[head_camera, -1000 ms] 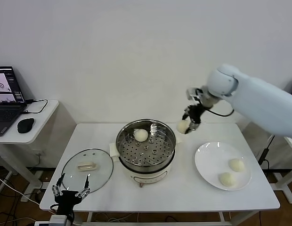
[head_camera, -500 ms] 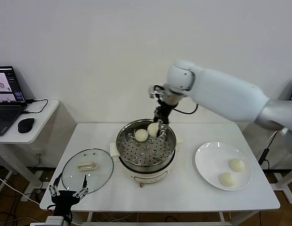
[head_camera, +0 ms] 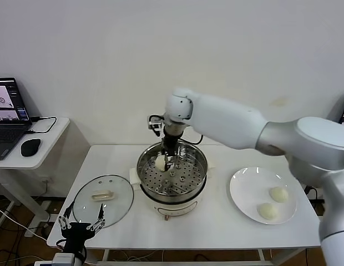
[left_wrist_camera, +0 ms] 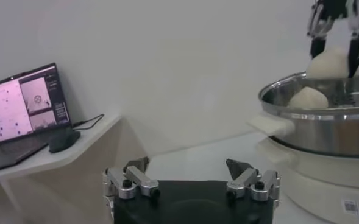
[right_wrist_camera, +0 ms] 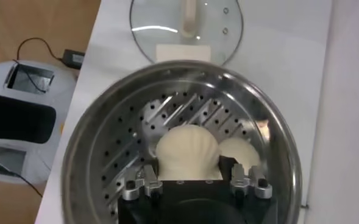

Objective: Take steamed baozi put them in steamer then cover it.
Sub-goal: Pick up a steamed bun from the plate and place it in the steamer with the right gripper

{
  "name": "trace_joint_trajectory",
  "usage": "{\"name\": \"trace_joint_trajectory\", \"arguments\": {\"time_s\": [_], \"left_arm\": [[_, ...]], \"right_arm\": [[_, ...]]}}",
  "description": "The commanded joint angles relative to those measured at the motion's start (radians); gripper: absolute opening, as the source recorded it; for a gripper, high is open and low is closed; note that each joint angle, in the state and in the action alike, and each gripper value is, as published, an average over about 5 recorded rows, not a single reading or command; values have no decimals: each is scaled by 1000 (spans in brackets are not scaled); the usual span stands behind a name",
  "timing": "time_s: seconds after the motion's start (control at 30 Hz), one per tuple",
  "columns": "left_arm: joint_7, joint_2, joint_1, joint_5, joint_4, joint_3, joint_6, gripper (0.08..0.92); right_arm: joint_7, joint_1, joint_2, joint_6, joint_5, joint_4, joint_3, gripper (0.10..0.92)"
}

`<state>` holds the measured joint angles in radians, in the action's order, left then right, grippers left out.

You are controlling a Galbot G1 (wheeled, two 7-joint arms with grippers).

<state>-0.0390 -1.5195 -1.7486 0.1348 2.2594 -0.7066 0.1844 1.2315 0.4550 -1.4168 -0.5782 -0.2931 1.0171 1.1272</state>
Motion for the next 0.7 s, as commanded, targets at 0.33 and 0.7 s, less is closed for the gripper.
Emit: {"name": "trace_joint_trajectory", "arguments": {"time_s": [0.33, 0.7], "left_arm": [[-1, 3, 3, -6, -2, 0, 4, 823], [-2, -7, 11, -2, -9, 13, 4, 823]], "right_arm": [[-28, -74, -86, -5, 52, -66, 0, 602], [-65, -87, -84, -5, 62, -75, -8, 752]]}}
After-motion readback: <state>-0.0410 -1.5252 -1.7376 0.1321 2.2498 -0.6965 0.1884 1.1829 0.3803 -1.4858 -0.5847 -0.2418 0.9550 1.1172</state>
